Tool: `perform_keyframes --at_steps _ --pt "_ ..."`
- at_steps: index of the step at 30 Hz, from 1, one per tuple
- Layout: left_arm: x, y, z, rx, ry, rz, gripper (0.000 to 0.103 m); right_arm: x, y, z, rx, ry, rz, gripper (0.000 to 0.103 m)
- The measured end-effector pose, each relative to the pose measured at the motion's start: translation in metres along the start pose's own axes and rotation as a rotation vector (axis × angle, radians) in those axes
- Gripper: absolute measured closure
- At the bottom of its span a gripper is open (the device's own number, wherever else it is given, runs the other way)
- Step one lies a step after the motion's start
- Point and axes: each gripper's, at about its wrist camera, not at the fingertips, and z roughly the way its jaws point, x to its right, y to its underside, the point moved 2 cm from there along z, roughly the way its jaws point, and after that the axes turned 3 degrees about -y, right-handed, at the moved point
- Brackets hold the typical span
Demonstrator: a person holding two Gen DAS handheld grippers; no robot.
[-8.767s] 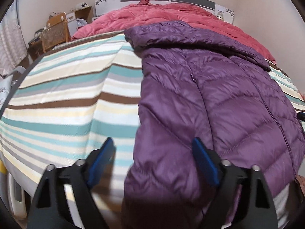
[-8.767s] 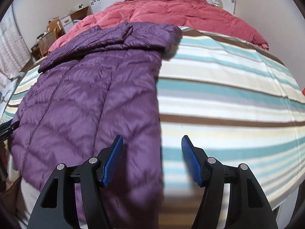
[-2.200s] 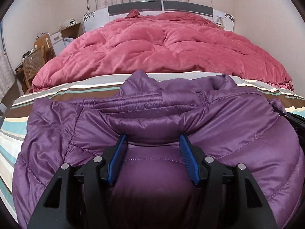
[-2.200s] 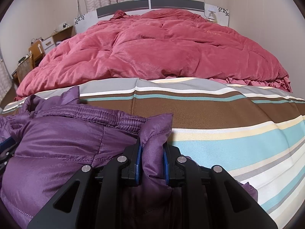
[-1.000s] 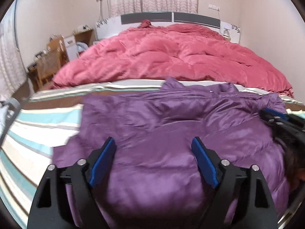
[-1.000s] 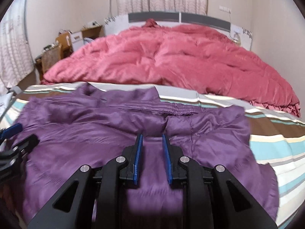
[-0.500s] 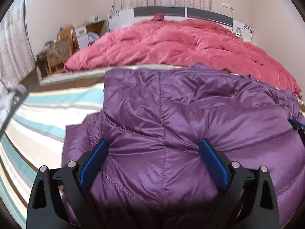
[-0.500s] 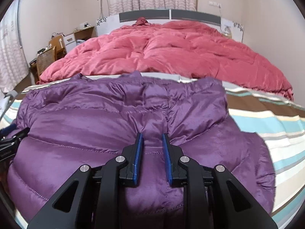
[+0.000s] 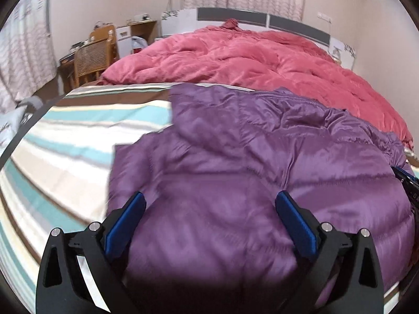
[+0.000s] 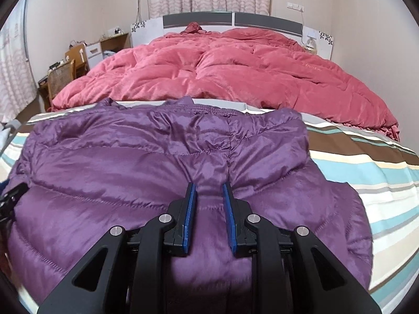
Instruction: Fold large clothes
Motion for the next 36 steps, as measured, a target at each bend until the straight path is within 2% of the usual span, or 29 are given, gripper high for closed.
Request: perform_keyframes --at_steps 4,9,14,19,22,26,32,36 --pt "-0.021 0.015 -0.018 0.017 0.002 -0.067 0.003 -0.002 0.003 -0.019 0.018 -0.033 0.029 0.082" --pt "-0.034 0.029 -0.032 0.028 -0.037 -0.082 0.003 -0.008 0.011 -0.046 0.048 -0.094 0.057 0.082" --pt "-0.059 0.047 -0.037 -0.005 -0.003 -0.203 0.003 -0.020 0.023 -0.070 0.064 -0.177 0.078 0.082" --pt "-0.067 0.064 -0.035 -0.065 0.074 -0.275 0.005 -0.037 0.034 -0.082 0.062 -0.222 0.062 0.082" --pt "-0.065 0.074 -0.036 -0.102 0.165 -0.349 0.013 -0.047 0.037 -0.085 0.056 -0.246 0.045 0.082" --pt "-0.055 0.080 -0.041 -0.100 0.205 -0.367 0.021 -0.058 0.042 -0.085 0.042 -0.247 0.013 0.082" --pt "-0.040 0.080 -0.035 -0.086 0.216 -0.340 0.022 -0.065 0.046 -0.074 0.017 -0.228 -0.031 0.082" --pt "-0.041 0.079 -0.034 -0.074 0.281 -0.405 0.026 -0.070 0.054 -0.046 -0.065 -0.206 -0.073 0.082"
